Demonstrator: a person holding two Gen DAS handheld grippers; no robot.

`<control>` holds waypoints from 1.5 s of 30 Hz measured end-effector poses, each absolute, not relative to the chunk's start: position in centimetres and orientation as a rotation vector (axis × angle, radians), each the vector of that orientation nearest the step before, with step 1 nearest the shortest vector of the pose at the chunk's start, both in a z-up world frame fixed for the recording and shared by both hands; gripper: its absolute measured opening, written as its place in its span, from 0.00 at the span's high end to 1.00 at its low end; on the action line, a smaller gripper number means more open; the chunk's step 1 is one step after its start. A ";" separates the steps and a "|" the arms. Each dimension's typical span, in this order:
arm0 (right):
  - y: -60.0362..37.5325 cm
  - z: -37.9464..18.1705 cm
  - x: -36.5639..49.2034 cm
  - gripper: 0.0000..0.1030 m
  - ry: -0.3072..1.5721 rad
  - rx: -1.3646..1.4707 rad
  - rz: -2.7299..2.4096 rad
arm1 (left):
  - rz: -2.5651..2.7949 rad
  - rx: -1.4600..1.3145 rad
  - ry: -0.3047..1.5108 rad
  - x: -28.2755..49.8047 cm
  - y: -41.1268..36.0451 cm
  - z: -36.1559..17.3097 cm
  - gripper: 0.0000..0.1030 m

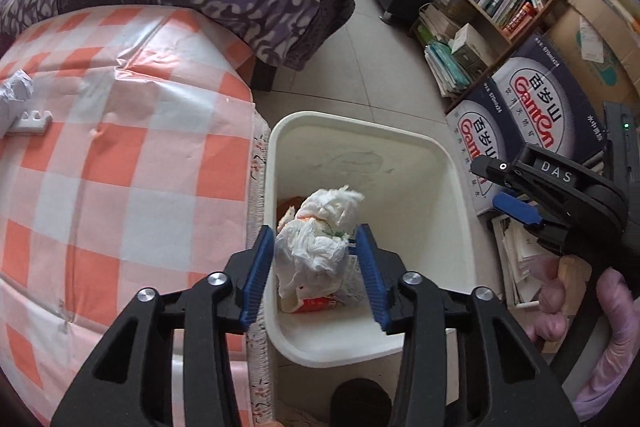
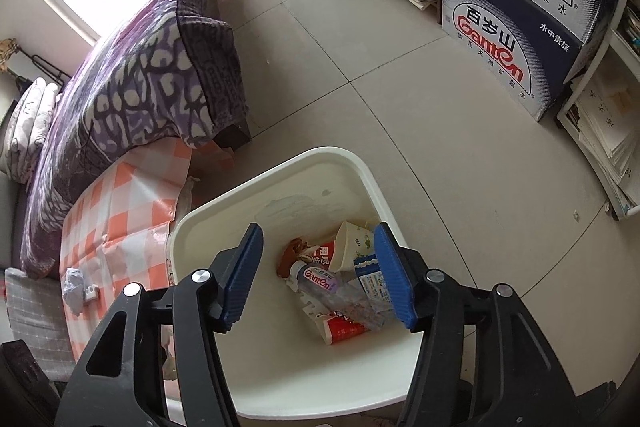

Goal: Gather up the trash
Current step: 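Drop the tissue bundle into the bin with the left gripper, then grasp the crumpled light blue paper with the left gripper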

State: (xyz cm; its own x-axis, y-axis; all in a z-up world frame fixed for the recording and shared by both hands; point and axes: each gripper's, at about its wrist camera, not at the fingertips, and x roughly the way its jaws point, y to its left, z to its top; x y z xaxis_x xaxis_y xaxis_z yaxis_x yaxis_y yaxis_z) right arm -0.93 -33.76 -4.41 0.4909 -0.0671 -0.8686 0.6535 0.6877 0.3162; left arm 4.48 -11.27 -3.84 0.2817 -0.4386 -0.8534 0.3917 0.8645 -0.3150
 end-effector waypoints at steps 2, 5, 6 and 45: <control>-33.8 -4.4 -0.9 0.43 0.966 0.700 -0.485 | -0.574 -0.072 1.171 4.7 -11.2 -3.9 0.45; -33.7 -4.5 -0.8 0.39 0.964 0.703 -0.489 | -0.567 -0.075 1.174 4.9 -10.8 -4.0 0.38; -33.6 -4.6 -0.7 0.39 0.966 0.703 -0.491 | -0.560 -0.073 1.176 5.0 -10.7 -4.0 0.36; -13.9 -5.4 11.1 0.07 0.979 0.193 -0.008 | 0.058 0.036 1.055 22.5 17.4 -4.3 0.45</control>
State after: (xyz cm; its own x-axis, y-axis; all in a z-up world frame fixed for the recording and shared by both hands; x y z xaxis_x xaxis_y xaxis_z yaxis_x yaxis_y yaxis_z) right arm 11.09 -13.85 -5.40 0.5594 0.0800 -0.8250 0.0936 0.9829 0.1588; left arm 22.50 17.45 -4.28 0.4917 0.0652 -0.8683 -0.0310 0.9979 0.0574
